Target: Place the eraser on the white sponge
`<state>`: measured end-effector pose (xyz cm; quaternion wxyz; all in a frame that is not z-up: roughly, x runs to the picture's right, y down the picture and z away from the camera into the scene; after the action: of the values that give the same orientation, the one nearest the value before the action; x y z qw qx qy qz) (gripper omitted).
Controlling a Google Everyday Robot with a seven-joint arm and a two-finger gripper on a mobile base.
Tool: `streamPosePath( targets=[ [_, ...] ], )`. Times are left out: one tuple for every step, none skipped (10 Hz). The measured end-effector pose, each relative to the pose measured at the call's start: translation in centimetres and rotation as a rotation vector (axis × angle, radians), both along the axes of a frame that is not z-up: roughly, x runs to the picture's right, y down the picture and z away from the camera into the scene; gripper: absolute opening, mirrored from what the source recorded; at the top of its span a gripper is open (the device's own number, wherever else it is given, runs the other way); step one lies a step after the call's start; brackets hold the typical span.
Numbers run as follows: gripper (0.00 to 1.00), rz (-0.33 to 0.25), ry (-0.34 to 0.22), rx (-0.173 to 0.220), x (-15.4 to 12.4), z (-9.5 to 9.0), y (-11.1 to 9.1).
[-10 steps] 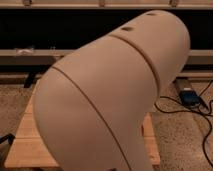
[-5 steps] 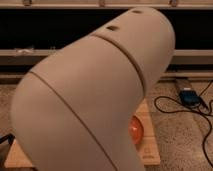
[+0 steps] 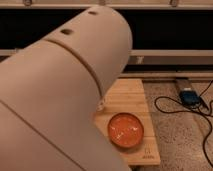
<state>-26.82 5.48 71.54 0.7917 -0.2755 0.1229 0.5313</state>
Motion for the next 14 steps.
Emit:
streamPosePath(
  targets=[
    [0.8, -0.01, 0.001, -0.014, -0.8, 1.1, 0.9],
    [0.8, -0.015, -0.008, -0.023, -1.9, 2.5, 1.9],
    [0.8, -0.008, -0.019, -0.033, -2.9, 4.5, 3.0],
    [0.8, 0.007, -0.03, -0.04, -3.6, 6.1, 3.7],
    [0.8, 0.015, -0.04, -0.047, -4.2, 7.4, 4.2],
    [0.8, 0.017, -0.045, -0.053, -4.6, 8.3, 4.6],
    [0.8, 0.018, -0.049, -0.059, -5.1, 9.4, 4.9],
    [0.8, 0.018, -0.047, -0.062, -5.4, 10.5, 5.1],
    [0.8, 0.017, -0.043, -0.064, -5.5, 11.1, 5.2],
    [0.8, 0.007, -0.02, -0.075, -5.4, 12.0, 5.3],
    [0.8, 0.0, 0.011, -0.088, -5.0, 13.7, 5.5],
    [0.8, 0.0, 0.034, -0.096, -4.7, 14.9, 5.4],
    [0.8, -0.001, 0.06, -0.106, -4.1, 16.1, 5.3],
    [0.8, 0.002, 0.078, -0.115, -3.8, 16.7, 5.1]
  ],
)
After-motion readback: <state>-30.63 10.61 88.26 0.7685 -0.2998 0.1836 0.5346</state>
